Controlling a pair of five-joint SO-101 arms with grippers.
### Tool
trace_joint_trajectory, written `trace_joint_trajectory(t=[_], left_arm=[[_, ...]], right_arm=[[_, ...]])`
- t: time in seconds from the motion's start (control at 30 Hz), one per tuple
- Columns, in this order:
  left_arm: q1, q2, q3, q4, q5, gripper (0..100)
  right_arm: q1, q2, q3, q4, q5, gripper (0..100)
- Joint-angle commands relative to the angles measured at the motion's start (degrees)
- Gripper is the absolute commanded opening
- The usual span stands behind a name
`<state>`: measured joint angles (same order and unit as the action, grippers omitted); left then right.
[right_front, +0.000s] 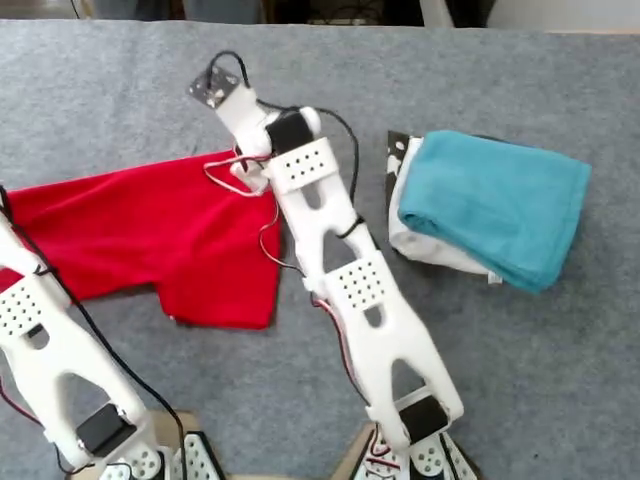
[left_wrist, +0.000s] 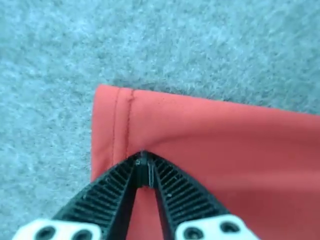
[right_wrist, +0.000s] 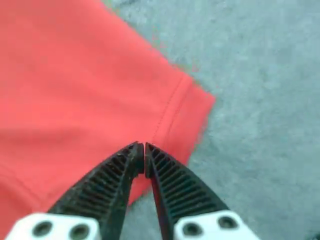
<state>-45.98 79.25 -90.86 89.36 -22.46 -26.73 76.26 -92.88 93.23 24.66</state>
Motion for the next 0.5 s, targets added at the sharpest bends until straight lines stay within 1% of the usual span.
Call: trace_joint_trajectory(t=[0.0, 0.07, 0.23, 0.3, 0.47], left_arm=[[-0.84, 1.67, -0.57, -0.88, 0.26, 3], [-1.45, 1.76, -0.57, -0.88, 0.53, 3], [-1.54, 2.20, -4.53, -1.23, 0.53, 3], [-1.27, 1.76, -4.70, -1.32, 0.53, 3], [-1.19, -0.70, -4.62, -0.79, 0.53, 3]], right_arm=[[3.34, 4.00, -2.24, -3.52, -0.53, 1.4], [4.84, 5.85, -3.03, -3.60, -0.53, 1.4], [4.75, 2.33, -2.95, -1.49, -0.53, 1.4], [4.13, -0.04, -2.95, 0.44, -0.26, 1.4], [-0.26, -7.43, -2.95, 8.00, -0.18, 1.4]])
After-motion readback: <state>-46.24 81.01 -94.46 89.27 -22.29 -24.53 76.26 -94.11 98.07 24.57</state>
